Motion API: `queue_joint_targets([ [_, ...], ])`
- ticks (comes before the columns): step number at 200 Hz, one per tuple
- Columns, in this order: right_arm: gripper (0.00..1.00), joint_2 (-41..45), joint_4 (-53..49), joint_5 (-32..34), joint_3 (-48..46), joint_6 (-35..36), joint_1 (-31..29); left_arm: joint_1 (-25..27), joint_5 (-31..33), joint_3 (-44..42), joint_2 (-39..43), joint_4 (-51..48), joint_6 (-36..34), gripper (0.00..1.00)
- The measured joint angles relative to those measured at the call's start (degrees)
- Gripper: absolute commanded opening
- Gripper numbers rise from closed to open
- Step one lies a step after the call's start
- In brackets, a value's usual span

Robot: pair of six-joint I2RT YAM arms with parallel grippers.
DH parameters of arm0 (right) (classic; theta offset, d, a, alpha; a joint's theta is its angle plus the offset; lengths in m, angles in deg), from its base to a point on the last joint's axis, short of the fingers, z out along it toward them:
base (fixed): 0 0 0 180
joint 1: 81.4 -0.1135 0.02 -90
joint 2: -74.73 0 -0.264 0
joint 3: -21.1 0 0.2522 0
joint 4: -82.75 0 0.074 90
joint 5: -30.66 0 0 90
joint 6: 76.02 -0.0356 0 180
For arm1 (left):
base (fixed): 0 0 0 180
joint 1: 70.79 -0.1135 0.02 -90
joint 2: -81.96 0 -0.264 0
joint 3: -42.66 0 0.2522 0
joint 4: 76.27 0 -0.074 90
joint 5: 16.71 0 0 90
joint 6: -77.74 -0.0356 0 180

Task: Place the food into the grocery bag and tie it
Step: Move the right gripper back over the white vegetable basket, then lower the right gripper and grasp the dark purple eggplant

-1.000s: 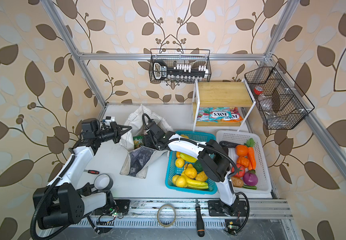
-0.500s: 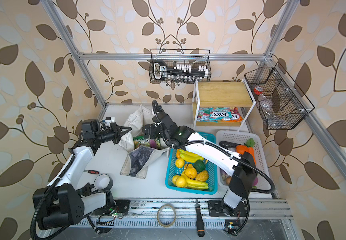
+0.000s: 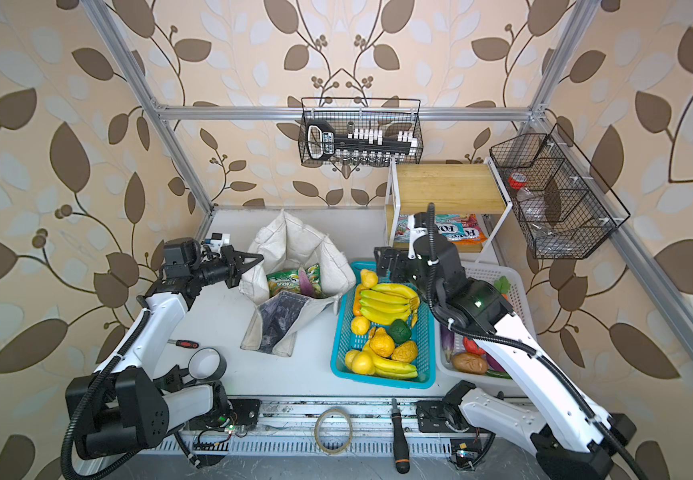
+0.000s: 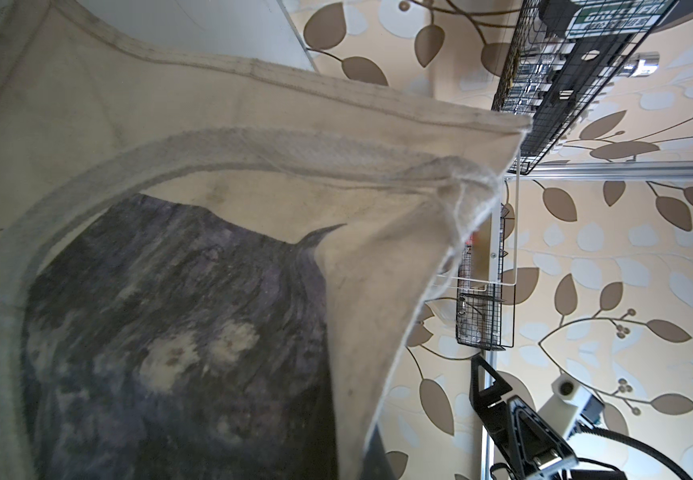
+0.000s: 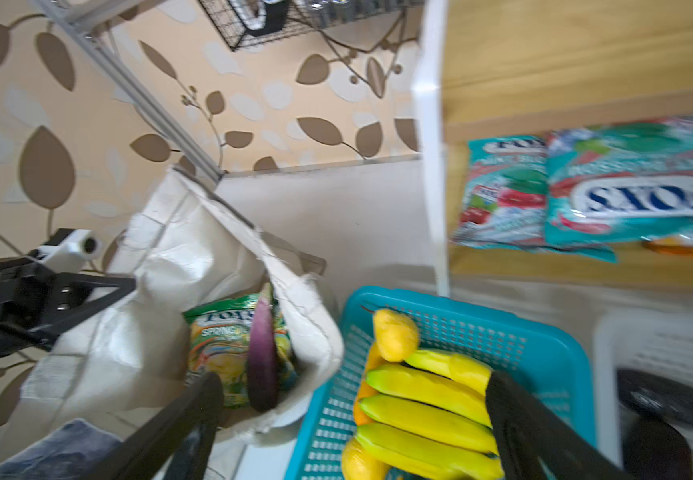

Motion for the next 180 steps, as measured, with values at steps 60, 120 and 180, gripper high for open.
queue_joint_targets([
  [60, 0.94, 6.75, -0.11, -5.92, -17.92, 2.64, 19.71, 0.00, -0.81, 0.00, 0.00, 0.09, -0.24, 0.00],
  [120, 0.77, 4.07, 7.19, -11.72, -27.17, 3.39, 35.65, 0.00, -0.94, -0.02, 0.13, 0.07, -0.66, 0.00],
  [180, 0.68, -2.73, 11.47, -15.06, -33.79, 4.70, 43.17, 0.00, -1.11, -0.02, 0.17, 0.11, -0.66, 0.00],
])
